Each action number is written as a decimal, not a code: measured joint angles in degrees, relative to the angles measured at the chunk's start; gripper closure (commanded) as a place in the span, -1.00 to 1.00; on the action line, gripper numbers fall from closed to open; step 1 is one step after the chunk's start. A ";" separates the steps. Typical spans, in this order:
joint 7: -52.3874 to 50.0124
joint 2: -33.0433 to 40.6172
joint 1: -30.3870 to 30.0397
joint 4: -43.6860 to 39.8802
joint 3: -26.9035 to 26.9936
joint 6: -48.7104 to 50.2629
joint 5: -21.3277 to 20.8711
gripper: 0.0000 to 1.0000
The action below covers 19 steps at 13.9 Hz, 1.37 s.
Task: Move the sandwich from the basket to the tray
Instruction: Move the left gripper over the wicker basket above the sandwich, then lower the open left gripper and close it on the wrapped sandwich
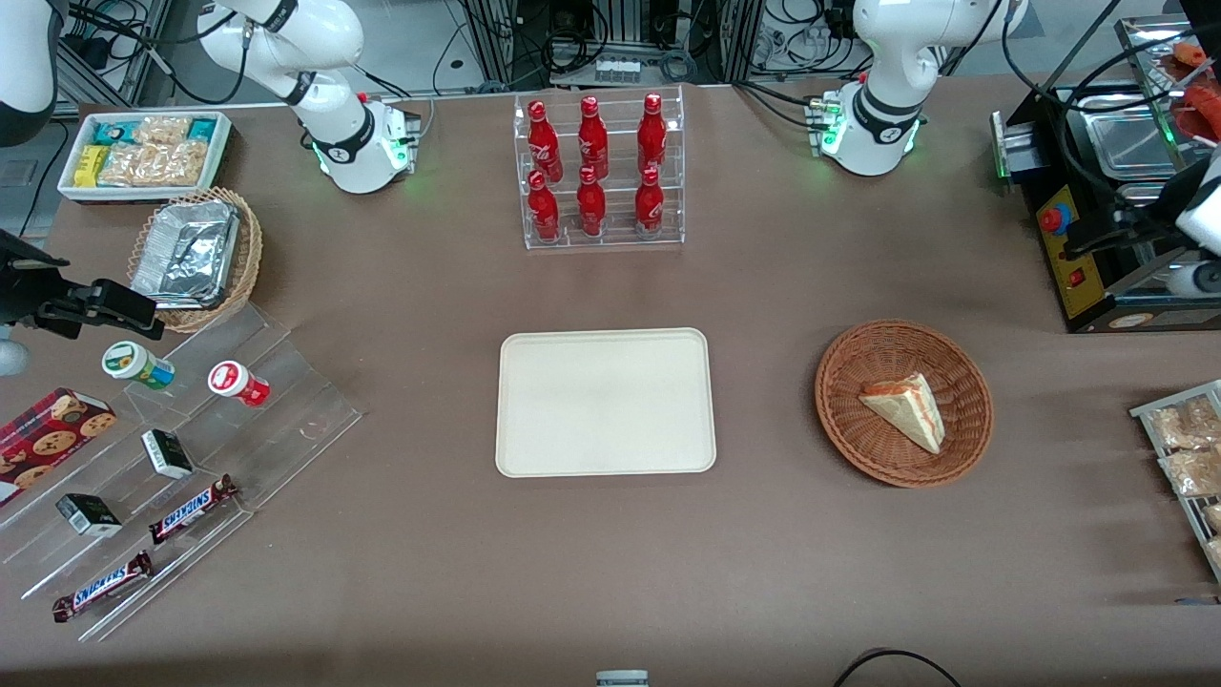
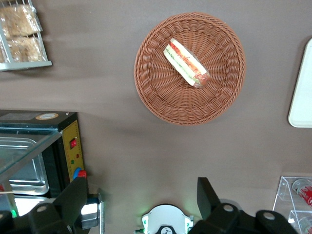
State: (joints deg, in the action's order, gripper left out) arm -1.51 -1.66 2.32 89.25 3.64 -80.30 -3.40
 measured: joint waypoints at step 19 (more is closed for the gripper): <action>-46.61 -6.86 4.02 30.52 -2.94 -48.50 3.13 -1.00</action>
State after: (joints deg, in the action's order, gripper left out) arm -48.12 -8.52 6.34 119.77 0.70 -128.80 -0.27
